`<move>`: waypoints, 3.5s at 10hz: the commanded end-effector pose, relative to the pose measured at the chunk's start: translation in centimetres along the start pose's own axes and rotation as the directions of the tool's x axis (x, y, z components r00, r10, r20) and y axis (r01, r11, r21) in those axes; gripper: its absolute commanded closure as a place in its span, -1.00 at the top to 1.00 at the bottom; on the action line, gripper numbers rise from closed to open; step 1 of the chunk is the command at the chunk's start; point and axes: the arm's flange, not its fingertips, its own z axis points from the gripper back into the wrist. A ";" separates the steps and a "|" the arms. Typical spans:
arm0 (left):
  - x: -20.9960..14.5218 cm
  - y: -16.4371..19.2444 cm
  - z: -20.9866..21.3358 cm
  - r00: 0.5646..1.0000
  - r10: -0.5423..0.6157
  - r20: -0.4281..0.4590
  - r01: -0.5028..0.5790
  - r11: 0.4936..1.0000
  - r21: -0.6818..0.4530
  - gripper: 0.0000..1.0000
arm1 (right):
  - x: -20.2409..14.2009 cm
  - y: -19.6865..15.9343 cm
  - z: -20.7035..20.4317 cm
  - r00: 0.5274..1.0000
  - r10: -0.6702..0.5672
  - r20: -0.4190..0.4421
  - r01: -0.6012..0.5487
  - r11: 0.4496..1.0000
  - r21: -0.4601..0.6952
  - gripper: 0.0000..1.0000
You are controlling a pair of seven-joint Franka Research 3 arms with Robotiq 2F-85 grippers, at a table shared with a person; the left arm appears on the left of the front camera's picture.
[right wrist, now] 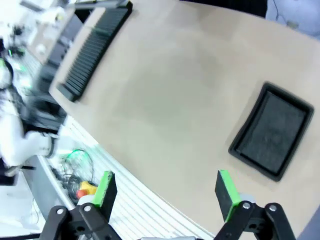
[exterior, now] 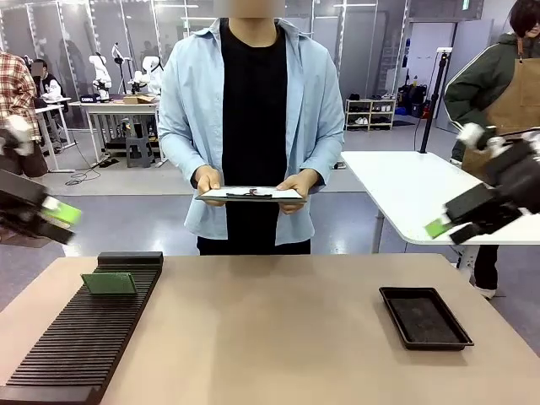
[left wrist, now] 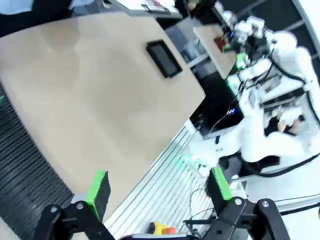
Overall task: Inspect the PCB.
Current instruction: Pick up the Blank PCB and present it to the human.
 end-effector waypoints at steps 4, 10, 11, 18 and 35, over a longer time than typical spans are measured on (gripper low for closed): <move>-7.9 3.8 10.0 0.961 0.134 0.240 -0.128 0.991 -0.041 1.00 | -11.3 -9.8 8.0 0.958 -0.225 0.178 0.174 0.949 0.264 1.00; -12.1 5.1 15.1 0.905 0.220 0.365 -0.259 0.964 0.059 1.00 | -15.8 -12.5 8.7 0.920 -0.320 0.225 0.251 0.924 0.287 1.00; -12.1 5.1 15.1 0.905 0.220 0.365 -0.259 0.964 0.059 1.00 | -15.8 -12.5 8.7 0.920 -0.320 0.225 0.251 0.924 0.287 1.00; -8.1 -0.9 10.6 0.974 -0.144 0.173 -0.005 0.756 0.655 1.00 | -15.8 -12.5 8.7 0.920 -0.320 0.225 0.251 0.924 0.287 1.00; 6.2 7.3 -3.8 0.430 -0.457 -0.779 0.892 0.350 0.287 1.00 | -15.8 -12.5 8.7 0.920 -0.320 0.225 0.251 0.924 0.287 1.00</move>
